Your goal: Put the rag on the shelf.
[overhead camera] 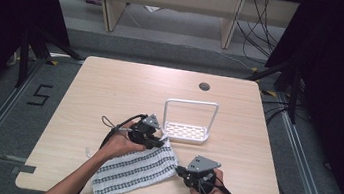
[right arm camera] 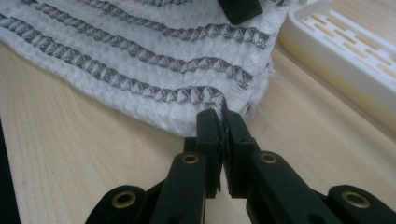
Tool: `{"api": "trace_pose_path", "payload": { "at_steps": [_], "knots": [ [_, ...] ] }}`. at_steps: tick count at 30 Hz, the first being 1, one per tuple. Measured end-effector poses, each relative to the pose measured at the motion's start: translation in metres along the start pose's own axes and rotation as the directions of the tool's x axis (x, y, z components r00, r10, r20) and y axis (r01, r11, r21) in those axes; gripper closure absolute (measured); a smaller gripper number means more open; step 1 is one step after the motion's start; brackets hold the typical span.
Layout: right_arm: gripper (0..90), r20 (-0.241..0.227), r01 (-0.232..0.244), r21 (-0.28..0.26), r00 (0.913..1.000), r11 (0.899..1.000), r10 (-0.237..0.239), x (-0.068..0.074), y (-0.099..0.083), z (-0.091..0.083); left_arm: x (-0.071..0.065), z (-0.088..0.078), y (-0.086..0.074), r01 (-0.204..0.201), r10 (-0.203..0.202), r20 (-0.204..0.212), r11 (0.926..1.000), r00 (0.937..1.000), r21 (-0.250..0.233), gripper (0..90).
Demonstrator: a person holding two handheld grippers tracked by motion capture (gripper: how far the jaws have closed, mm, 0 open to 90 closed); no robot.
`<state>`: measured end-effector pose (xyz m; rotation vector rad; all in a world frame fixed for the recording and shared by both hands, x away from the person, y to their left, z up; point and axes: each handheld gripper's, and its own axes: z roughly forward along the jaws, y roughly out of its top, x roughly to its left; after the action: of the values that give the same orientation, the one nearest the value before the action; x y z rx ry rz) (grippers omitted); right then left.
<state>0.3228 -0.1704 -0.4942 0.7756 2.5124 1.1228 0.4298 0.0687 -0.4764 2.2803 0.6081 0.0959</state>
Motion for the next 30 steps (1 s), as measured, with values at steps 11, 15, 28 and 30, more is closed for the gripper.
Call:
{"api": "trace_pose_path", "payload": {
  "at_steps": [11, 15, 28, 30],
  "knots": [
    [87.8, 0.052, 0.025, -0.088, 0.9985, 0.996, -0.02, -0.016, 0.022, -0.036, -0.014, -0.029, 0.021, 0.037, -0.041, -0.029, 0.9904, 0.9988, -0.133, 83.7],
    [87.8, 0.072, 0.043, -0.124, 0.9968, 0.991, -0.035, -0.025, 0.036, -0.053, -0.02, -0.043, 0.032, 0.039, -0.047, -0.04, 0.9819, 0.9981, -0.185, 83.7],
    [88.2, 0.139, 0.076, -0.191, 0.989, 0.979, -0.049, -0.062, 0.085, -0.1, -0.037, -0.083, 0.074, 0.022, -0.049, -0.078, 0.9488, 0.9957, -0.315, 83.7],
    [88.2, 0.157, 0.09, -0.209, 0.986, 0.974, -0.057, -0.068, 0.096, -0.11, -0.039, -0.09, 0.082, 0.022, -0.052, -0.079, 0.9425, 0.9955, -0.333, 83.8]
  ]
}}
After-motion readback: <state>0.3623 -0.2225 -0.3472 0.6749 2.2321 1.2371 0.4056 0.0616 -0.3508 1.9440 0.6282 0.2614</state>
